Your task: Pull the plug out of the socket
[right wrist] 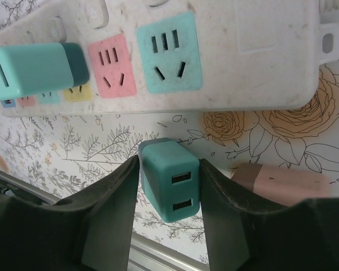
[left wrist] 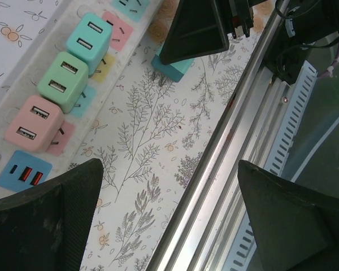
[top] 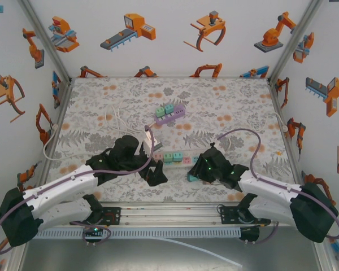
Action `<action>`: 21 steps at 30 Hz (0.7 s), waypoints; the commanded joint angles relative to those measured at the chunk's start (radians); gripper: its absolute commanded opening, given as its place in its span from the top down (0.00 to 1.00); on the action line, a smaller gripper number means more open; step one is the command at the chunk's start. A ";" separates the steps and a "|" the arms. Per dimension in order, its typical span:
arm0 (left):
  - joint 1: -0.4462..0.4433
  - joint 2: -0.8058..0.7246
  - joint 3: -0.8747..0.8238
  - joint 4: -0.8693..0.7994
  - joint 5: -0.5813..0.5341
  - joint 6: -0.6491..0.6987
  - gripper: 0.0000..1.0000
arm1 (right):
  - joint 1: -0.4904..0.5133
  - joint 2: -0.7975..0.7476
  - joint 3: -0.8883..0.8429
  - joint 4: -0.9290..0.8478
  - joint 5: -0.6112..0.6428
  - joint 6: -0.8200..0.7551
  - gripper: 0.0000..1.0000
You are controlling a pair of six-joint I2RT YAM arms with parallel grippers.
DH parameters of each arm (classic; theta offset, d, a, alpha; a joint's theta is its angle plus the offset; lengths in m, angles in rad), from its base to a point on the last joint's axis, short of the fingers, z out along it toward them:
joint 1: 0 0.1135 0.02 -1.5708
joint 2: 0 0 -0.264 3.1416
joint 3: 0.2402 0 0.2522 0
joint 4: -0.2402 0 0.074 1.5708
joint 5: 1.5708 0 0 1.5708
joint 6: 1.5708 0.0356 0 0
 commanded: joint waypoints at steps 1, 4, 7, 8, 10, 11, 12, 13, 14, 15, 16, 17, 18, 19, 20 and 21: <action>-0.004 0.001 0.013 -0.010 -0.018 0.019 0.04 | 0.011 -0.013 0.021 -0.037 0.055 -0.013 0.54; -0.005 -0.001 0.012 -0.010 -0.024 0.020 0.04 | 0.011 -0.027 0.027 -0.055 0.064 -0.016 0.53; -0.004 -0.004 0.009 -0.009 -0.034 0.017 0.04 | 0.011 -0.042 0.037 -0.084 0.079 -0.024 0.51; -0.005 -0.005 0.008 -0.010 -0.037 0.019 0.04 | 0.010 -0.047 0.042 -0.094 0.083 -0.028 0.51; -0.005 -0.009 0.004 -0.009 -0.043 0.016 0.04 | 0.011 -0.059 0.056 -0.117 0.094 -0.040 0.50; -0.005 -0.012 0.003 -0.009 -0.047 0.016 0.04 | 0.010 -0.063 0.062 -0.129 0.099 -0.046 0.49; -0.005 -0.016 0.002 -0.008 -0.053 0.015 0.04 | 0.011 -0.071 0.071 -0.141 0.104 -0.055 0.49; -0.005 -0.020 -0.001 -0.008 -0.059 0.014 0.04 | 0.011 -0.077 0.081 -0.153 0.112 -0.061 0.49; -0.005 -0.026 -0.002 -0.008 -0.064 0.014 0.04 | 0.011 -0.084 0.090 -0.166 0.121 -0.069 0.49; -0.005 -0.033 -0.004 -0.009 -0.073 0.013 0.04 | 0.010 -0.091 0.103 -0.180 0.130 -0.078 0.49; -0.005 -0.042 -0.005 -0.008 -0.084 0.012 0.04 | 0.010 -0.100 0.115 -0.191 0.141 -0.094 0.49; -0.005 -0.052 -0.007 -0.006 -0.097 0.010 0.04 | 0.010 -0.108 0.128 -0.201 0.153 -0.108 0.49; -0.005 -0.065 -0.012 -0.004 -0.110 0.008 0.03 | 0.011 -0.117 0.142 -0.209 0.167 -0.128 0.49; -0.005 -0.080 -0.018 0.000 -0.126 0.004 0.03 | 0.011 -0.126 0.155 -0.212 0.182 -0.154 0.49; -0.006 -0.093 -0.023 0.001 -0.150 -0.002 0.03 | 0.011 -0.139 0.165 -0.210 0.197 -0.183 0.49; -0.005 -0.110 -0.029 -0.002 -0.179 -0.008 0.03 | 0.011 -0.151 0.176 -0.204 0.220 -0.219 0.49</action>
